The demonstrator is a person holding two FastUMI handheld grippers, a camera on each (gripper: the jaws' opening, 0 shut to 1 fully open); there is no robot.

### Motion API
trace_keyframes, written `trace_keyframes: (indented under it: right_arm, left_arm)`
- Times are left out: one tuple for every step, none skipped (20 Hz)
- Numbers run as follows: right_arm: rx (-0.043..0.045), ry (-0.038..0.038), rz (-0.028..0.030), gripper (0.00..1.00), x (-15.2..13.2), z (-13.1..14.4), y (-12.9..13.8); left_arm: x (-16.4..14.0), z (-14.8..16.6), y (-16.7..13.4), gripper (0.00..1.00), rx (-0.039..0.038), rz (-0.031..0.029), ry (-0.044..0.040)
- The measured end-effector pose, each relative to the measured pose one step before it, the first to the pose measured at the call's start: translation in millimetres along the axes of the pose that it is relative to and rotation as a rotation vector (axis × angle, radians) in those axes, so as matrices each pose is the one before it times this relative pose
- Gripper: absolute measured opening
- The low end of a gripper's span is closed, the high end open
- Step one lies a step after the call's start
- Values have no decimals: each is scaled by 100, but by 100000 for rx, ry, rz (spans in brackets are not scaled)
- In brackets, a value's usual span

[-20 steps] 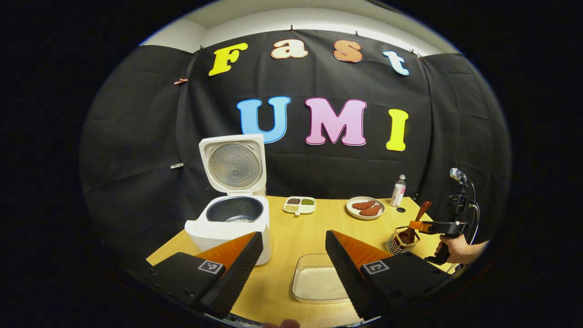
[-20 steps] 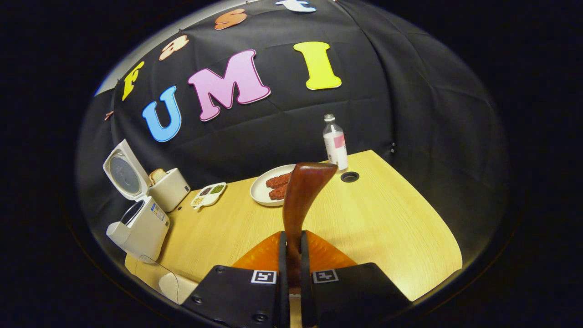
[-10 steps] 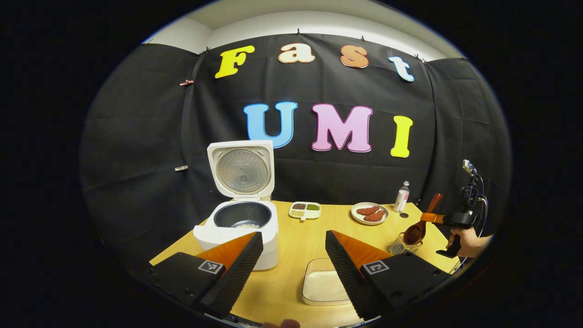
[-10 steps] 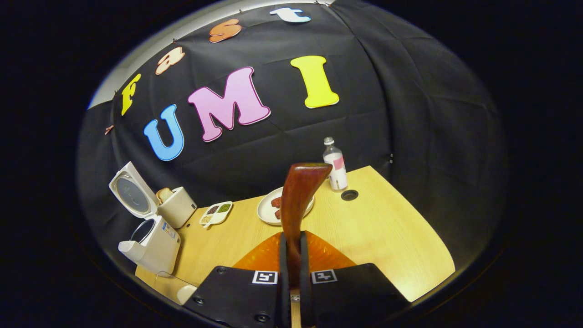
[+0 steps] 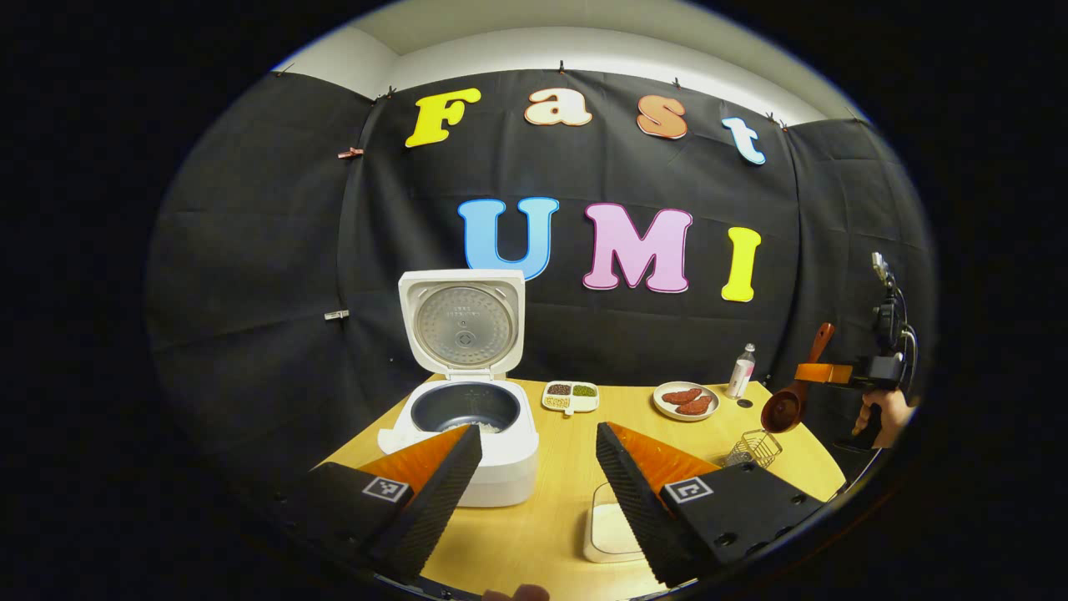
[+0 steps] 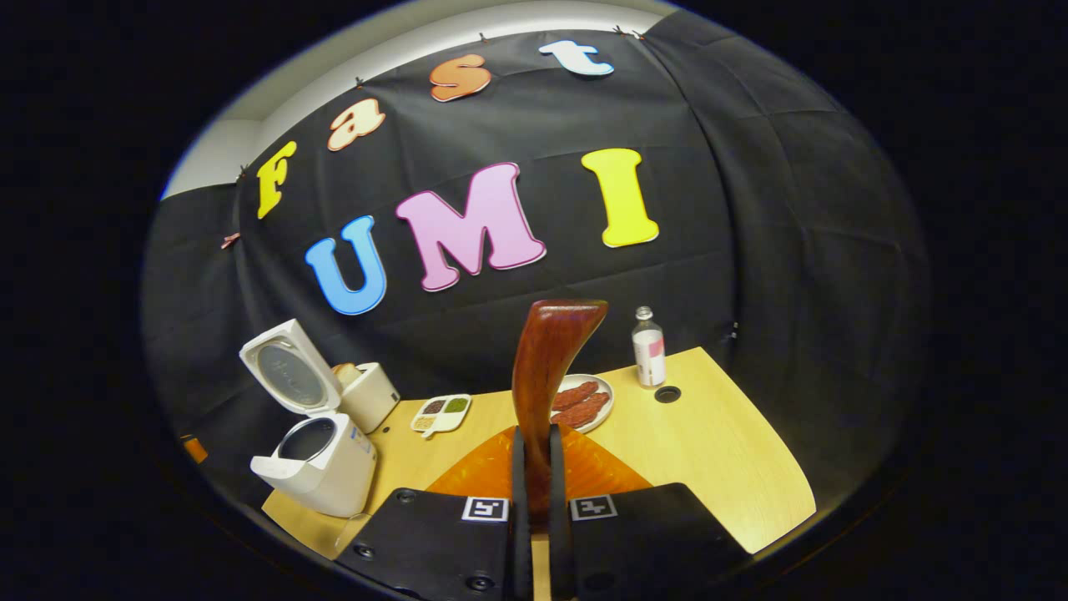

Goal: Close the left gripper, press the button to open the rice cooker; take a wooden spoon from the chopstick holder with the right hand, scoop a spoonful of rice and pour it into the rice cooker, then put the wooden spoon back into the chopstick holder.

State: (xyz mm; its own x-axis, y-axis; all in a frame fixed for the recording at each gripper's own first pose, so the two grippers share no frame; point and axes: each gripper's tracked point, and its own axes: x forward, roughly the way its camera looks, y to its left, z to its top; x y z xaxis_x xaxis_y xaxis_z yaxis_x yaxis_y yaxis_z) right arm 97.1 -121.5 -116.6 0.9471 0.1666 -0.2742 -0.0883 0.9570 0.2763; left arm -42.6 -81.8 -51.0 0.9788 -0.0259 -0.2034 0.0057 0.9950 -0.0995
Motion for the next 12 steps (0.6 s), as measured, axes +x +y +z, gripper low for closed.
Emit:
trace_keyframes:
  right_arm:
    - [-2043, 352, 1381, 12, -557, -126, 1445]
    - [-2748, 354, 1613, 12, -633, -212, 1708]
    - [-2134, 515, 1460, 12, -394, -162, 1445]
    - [-2104, 940, 1629, 12, -472, -424, 1784]
    - [-1589, 793, 1564, 12, -362, -487, 1685]
    - [-1429, 1001, 772, 12, -150, -711, 1519]
    - [-1902, 1837, -188, 12, -221, -931, 1365]
    - [-3213, 2588, -86, 12, -164, -1284, 1350]
    - [-3544, 1956, -51, 12, -33, -1141, 1267]
    - [-3153, 1647, 467, 12, -64, -988, 1263]
    - [-3004, 1659, 514, 12, 147, -1115, 1240]
    - [-3370, 2004, -281, 12, 250, -1252, 1107]
  left_arm:
    - [-45, 163, 625, 95, 297, -639, -502]
    - [-86, 30, 593, 95, 518, -470, -468]
    - [-52, 14, 642, 95, 629, -412, -151]
    - [-27, -78, 581, 95, 529, -486, -119]
    - [24, 49, 525, 95, 231, -863, -251]
    - [-68, 72, 340, 95, 23, -1131, -368]
    - [-20, 43, 359, 95, 13, -1022, -270]
    - [57, -98, 407, 95, 165, -1131, -281]
    - [90, -87, 326, 95, 315, -977, -107]
    - [42, -83, 377, 95, 377, -923, -230]
    - [13, 52, 363, 95, 413, -705, -205]
    - [28, -41, 403, 95, 242, -703, -336]
